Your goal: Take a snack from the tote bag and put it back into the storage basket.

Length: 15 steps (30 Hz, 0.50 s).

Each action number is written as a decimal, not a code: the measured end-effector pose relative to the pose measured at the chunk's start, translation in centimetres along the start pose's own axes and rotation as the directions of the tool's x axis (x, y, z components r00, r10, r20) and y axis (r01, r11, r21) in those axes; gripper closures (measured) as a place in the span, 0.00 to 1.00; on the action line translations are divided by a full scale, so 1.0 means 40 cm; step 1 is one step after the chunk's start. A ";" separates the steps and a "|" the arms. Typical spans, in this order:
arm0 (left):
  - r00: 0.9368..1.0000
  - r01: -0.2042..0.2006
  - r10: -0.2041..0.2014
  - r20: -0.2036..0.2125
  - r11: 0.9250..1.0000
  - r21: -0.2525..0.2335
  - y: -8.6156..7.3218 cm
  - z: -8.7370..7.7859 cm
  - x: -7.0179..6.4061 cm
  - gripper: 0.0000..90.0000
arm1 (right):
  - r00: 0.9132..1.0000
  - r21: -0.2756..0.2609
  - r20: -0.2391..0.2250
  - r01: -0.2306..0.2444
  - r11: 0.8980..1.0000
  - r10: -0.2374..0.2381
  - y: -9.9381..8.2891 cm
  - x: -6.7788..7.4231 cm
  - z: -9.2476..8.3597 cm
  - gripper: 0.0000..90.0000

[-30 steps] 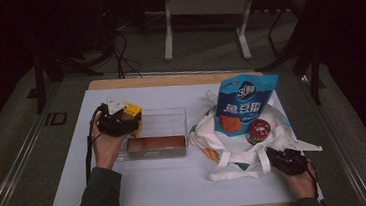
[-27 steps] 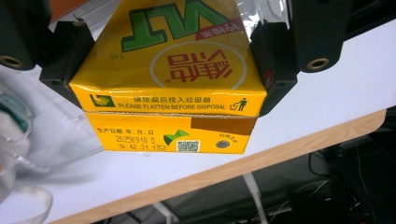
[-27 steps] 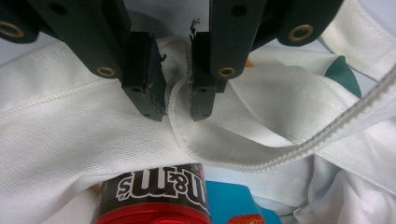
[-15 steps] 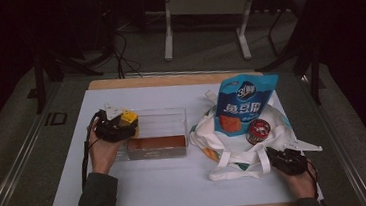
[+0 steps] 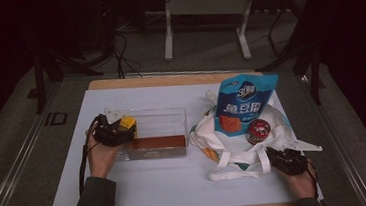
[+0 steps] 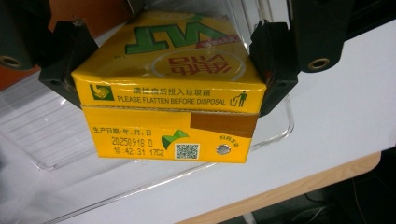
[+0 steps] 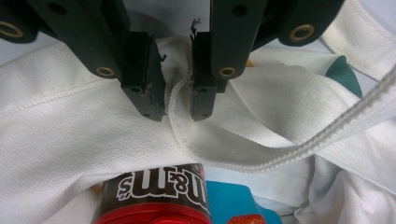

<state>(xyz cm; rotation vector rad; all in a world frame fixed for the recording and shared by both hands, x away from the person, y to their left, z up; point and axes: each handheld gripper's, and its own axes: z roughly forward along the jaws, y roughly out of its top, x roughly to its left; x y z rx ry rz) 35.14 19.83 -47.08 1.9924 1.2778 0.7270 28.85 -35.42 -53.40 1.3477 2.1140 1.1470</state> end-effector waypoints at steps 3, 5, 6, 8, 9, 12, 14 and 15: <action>1.000 0.003 -0.003 -0.001 1.000 0.006 -0.003 -0.004 -0.001 0.31 | 1.000 0.000 0.000 0.000 1.000 0.000 0.000 0.000 0.000 0.82; 1.000 0.005 -0.005 -0.004 1.000 0.012 -0.005 -0.009 -0.002 0.31 | 1.000 0.000 0.001 0.002 1.000 -0.002 0.000 0.001 0.000 0.82; 1.000 0.005 -0.005 -0.007 1.000 0.013 -0.006 -0.010 -0.004 0.31 | 1.000 0.000 0.001 0.001 1.000 -0.001 0.000 0.000 0.000 0.82; 1.000 0.006 -0.006 -0.010 1.000 0.020 -0.005 -0.014 -0.006 0.31 | 1.000 0.000 0.001 0.001 1.000 -0.001 0.000 0.000 0.000 0.82; 1.000 0.007 -0.007 -0.011 1.000 0.022 -0.006 -0.016 -0.006 0.31 | 1.000 0.000 0.000 0.001 1.000 -0.001 0.000 0.000 0.000 0.82; 1.000 0.013 -0.013 -0.008 0.999 0.033 -0.008 -0.024 -0.005 0.30 | 1.000 0.000 0.001 0.001 1.000 -0.001 0.000 0.000 0.000 0.82; 1.000 0.019 -0.019 0.008 0.999 0.036 -0.010 -0.032 -0.004 0.28 | 1.000 0.000 0.001 0.001 1.000 -0.001 0.000 0.001 0.000 0.82; 1.000 0.019 -0.020 0.020 0.999 0.030 -0.011 -0.038 -0.004 0.28 | 1.000 0.000 0.001 0.002 1.000 -0.002 0.000 0.001 0.000 0.82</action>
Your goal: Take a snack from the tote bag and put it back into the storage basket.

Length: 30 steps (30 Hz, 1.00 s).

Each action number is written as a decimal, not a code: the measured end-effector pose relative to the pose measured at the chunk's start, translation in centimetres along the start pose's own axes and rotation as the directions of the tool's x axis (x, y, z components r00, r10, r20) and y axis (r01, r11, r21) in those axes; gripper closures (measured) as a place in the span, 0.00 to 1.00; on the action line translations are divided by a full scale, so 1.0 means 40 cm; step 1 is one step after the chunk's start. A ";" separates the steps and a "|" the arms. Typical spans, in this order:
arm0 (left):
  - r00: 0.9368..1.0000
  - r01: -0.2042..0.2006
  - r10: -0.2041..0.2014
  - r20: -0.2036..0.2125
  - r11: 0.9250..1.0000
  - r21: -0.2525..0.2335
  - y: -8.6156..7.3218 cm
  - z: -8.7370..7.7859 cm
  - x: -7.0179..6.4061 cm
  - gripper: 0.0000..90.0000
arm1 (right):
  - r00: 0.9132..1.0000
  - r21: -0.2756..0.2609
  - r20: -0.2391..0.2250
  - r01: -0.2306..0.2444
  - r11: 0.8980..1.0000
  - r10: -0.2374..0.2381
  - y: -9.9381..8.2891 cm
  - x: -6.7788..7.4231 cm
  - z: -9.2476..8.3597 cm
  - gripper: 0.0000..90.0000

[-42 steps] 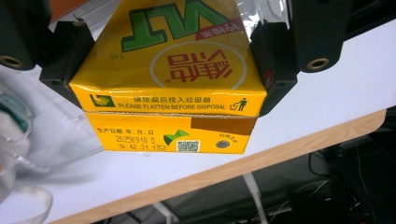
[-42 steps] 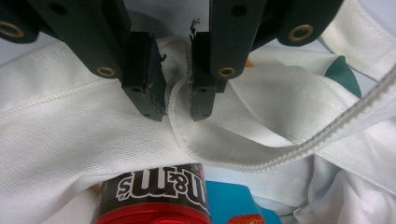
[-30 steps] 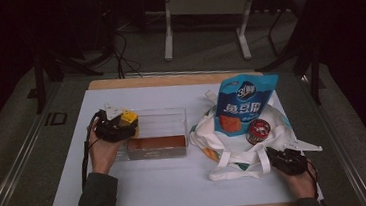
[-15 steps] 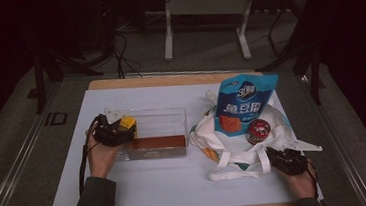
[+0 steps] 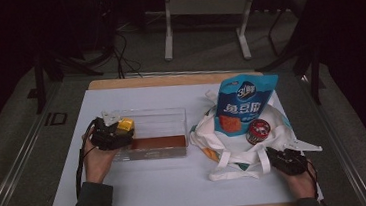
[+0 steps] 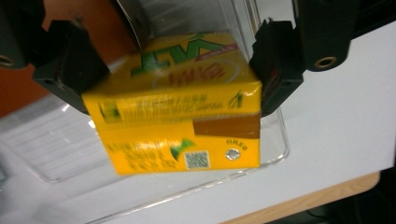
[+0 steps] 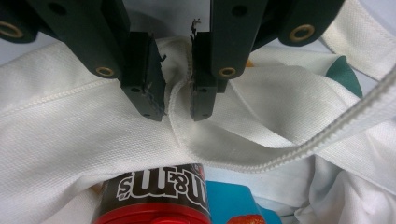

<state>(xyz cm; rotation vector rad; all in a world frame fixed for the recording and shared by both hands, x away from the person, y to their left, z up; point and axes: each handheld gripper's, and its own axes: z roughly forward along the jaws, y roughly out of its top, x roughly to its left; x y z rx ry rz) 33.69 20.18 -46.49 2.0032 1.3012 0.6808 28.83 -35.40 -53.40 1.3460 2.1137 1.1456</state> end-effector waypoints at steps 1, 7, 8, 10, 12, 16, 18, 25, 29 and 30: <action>1.000 -0.007 0.007 0.003 1.000 0.004 -0.001 -0.007 -0.001 0.28 | 1.000 0.000 0.000 0.000 1.000 0.000 0.000 0.000 0.000 0.82; 0.999 -0.038 0.039 -0.036 0.999 0.021 -0.011 -0.026 -0.018 0.28 | 1.000 0.005 0.014 -0.008 1.000 0.008 0.000 -0.001 0.002 0.78; 0.999 -0.036 0.037 -0.040 0.999 0.022 -0.012 -0.028 -0.019 0.28 | 1.000 0.007 0.013 -0.009 1.000 0.009 0.001 -0.001 0.002 0.78; 0.997 -0.031 0.033 -0.069 0.999 0.027 -0.015 -0.031 -0.016 0.28 | 1.000 0.007 0.013 -0.009 1.000 0.009 0.000 -0.001 0.002 0.78; 0.995 -0.024 0.026 -0.095 0.999 0.022 -0.016 -0.035 -0.007 0.25 | 1.000 0.007 0.013 -0.009 1.000 0.009 0.001 -0.001 0.002 0.78; 0.998 0.009 -0.011 -0.054 0.999 -0.037 -0.018 -0.052 0.007 0.23 | 1.000 0.007 0.013 -0.010 1.000 0.010 0.001 -0.001 0.002 0.78; 0.998 -0.007 0.003 -0.063 0.998 -0.057 -0.014 -0.058 0.000 0.22 | 1.000 0.006 0.014 -0.008 1.000 0.008 0.001 -0.001 0.002 0.78; 0.997 -0.044 0.038 -0.065 0.995 -0.095 0.007 -0.070 -0.030 0.22 | 1.000 0.006 0.016 -0.006 1.000 0.006 0.001 0.000 0.003 0.78; 0.996 -0.068 0.060 -0.064 0.991 -0.118 0.018 -0.075 -0.047 0.23 | 1.000 0.007 0.015 -0.006 1.000 0.006 0.001 0.000 0.003 0.78; 0.996 -0.073 0.066 -0.064 0.990 -0.121 0.021 -0.076 -0.051 0.23 | 1.000 0.007 0.015 -0.007 1.000 0.007 0.001 0.000 0.003 0.78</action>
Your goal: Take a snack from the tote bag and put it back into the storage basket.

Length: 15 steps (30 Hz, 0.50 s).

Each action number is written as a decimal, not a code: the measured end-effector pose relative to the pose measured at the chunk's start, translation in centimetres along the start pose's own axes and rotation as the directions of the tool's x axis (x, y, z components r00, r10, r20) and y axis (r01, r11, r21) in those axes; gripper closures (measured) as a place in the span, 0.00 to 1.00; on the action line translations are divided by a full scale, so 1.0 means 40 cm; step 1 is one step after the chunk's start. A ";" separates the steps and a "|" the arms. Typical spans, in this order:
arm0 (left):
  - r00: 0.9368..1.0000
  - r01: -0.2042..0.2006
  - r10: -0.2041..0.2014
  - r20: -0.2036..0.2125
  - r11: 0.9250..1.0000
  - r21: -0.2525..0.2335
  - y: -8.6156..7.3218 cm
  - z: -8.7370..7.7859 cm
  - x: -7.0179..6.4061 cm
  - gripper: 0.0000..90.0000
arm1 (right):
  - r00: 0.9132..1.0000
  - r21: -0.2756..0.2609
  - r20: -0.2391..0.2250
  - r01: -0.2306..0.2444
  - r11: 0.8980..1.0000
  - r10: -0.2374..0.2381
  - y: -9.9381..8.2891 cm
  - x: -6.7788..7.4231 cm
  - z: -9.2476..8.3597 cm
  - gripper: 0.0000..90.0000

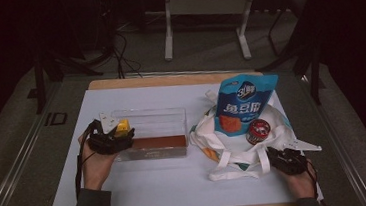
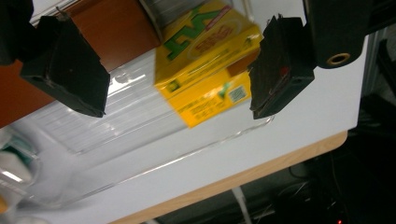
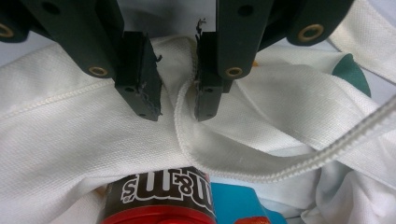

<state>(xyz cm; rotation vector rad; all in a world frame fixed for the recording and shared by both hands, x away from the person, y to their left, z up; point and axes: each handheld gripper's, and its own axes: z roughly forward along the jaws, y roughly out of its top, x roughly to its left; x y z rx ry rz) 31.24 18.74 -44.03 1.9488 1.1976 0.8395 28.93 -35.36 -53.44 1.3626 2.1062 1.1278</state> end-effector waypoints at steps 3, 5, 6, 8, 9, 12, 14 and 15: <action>1.000 -0.006 0.006 0.011 1.000 -0.009 0.008 0.001 -0.012 0.25 | 1.000 -0.001 0.002 0.002 1.000 -0.002 0.000 0.001 0.000 0.78; 1.000 -0.006 0.006 0.027 1.000 -0.014 0.011 0.003 -0.019 0.28 | 1.000 0.000 0.005 0.005 1.000 -0.005 0.000 0.002 0.000 0.78; 1.000 -0.010 0.011 0.029 1.000 -0.012 0.012 0.004 -0.023 0.28 | 1.000 0.000 0.006 0.005 1.000 -0.005 0.000 0.002 0.000 0.78; 0.999 -0.021 0.021 0.032 1.000 -0.011 0.013 0.005 -0.030 0.29 | 1.000 0.002 0.007 0.005 1.000 -0.005 0.000 0.002 0.000 0.78; 0.999 -0.023 0.024 0.038 1.000 -0.014 0.013 0.005 -0.033 0.29 | 1.000 0.002 0.008 0.006 1.000 -0.006 0.001 0.003 0.001 0.78; 0.998 -0.026 0.027 0.062 0.999 -0.030 0.015 0.004 -0.041 0.30 | 1.000 0.003 0.008 0.005 1.000 -0.005 0.001 0.003 0.001 0.78; 0.996 -0.020 0.023 0.089 0.999 -0.045 0.016 0.004 -0.045 0.30 | 1.000 0.004 0.010 0.006 1.000 -0.006 0.001 0.003 0.001 0.78; 0.994 -0.014 0.020 0.109 0.999 -0.047 0.017 0.005 -0.045 0.30 | 1.000 0.005 0.010 0.006 1.000 -0.006 0.001 0.003 0.001 0.78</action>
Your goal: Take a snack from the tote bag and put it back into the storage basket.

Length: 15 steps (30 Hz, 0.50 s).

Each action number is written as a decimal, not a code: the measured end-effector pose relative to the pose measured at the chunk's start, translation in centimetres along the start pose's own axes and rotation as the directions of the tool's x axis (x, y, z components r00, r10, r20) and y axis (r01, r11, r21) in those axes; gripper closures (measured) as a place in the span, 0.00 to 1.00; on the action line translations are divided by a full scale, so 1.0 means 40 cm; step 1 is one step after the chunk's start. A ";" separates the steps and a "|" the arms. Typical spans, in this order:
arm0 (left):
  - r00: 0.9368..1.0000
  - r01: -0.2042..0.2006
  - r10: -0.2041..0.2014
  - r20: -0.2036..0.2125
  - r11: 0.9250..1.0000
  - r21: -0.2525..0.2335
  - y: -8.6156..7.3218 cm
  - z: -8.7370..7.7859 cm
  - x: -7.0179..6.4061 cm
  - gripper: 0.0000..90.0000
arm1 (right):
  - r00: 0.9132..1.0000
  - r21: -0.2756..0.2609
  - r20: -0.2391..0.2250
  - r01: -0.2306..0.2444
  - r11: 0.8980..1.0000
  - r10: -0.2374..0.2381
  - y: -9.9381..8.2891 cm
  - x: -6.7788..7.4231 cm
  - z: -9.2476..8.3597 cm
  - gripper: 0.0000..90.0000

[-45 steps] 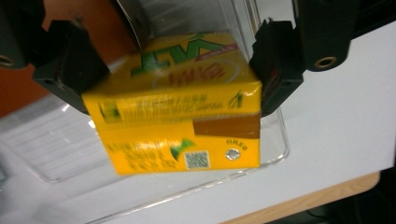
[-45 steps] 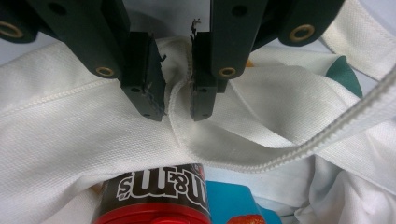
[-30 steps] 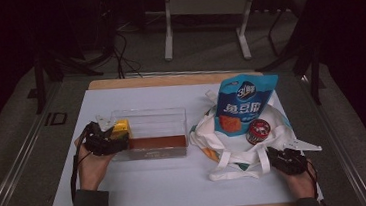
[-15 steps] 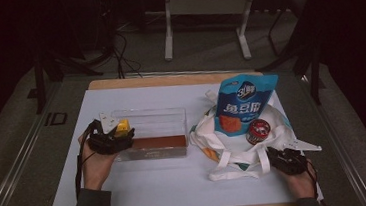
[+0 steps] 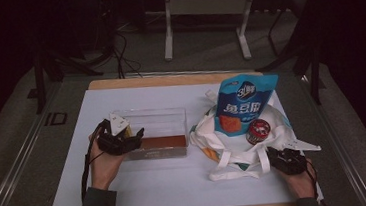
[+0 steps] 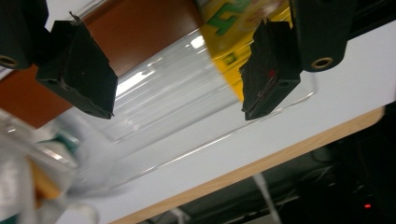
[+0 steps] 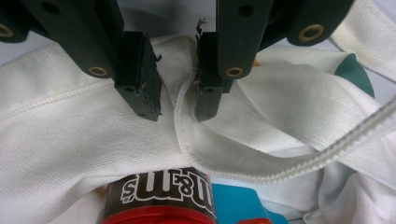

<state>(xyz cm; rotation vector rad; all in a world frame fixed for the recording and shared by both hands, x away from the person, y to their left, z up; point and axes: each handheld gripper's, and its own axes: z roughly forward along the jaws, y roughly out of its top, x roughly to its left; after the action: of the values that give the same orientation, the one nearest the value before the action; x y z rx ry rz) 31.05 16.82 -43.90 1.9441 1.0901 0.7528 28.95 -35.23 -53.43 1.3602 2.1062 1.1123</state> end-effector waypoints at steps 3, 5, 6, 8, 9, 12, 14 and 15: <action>0.999 0.023 -0.022 0.049 1.000 -0.013 -0.002 0.005 -0.002 0.30 | 1.000 -0.002 0.000 -0.001 1.000 0.001 -0.001 0.000 -0.001 0.78; 0.997 0.032 -0.030 0.070 0.999 -0.014 -0.003 0.007 -0.003 0.30 | 1.000 -0.002 -0.001 -0.002 1.000 0.002 -0.001 0.000 -0.001 0.77; 0.996 0.036 -0.035 0.077 0.999 -0.013 -0.004 0.009 -0.005 0.30 | 1.000 -0.003 -0.001 -0.001 1.000 0.001 -0.001 0.000 -0.001 0.77; 0.996 0.030 -0.029 0.079 1.000 -0.009 -0.005 0.012 -0.008 0.30 | 1.000 -0.005 0.004 0.002 1.000 -0.002 -0.001 0.001 -0.001 0.76; 0.997 0.025 -0.025 0.076 1.000 -0.006 -0.006 0.015 -0.011 0.30 | 1.000 -0.004 0.008 0.007 1.000 -0.007 -0.001 0.002 -0.002 0.76; 0.998 0.003 -0.003 0.070 1.000 0.011 -0.007 0.026 -0.021 0.30 | 0.999 -0.008 0.036 0.018 1.000 -0.018 -0.001 0.007 -0.002 0.72; 0.996 -0.003 0.002 0.089 1.000 0.012 -0.008 0.032 -0.027 0.30 | 0.999 -0.009 0.048 0.023 1.000 -0.023 -0.001 0.009 -0.002 0.67; 0.995 -0.004 0.003 0.096 1.000 0.013 -0.007 0.035 -0.030 0.30 | 0.998 -0.007 0.069 0.012 1.000 -0.012 -0.001 0.009 -0.002 0.63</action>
<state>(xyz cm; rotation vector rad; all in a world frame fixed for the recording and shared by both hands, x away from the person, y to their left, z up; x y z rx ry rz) 31.45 15.38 -45.03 1.9726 1.0362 0.6488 28.72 -34.95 -53.37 1.3611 2.0567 1.0518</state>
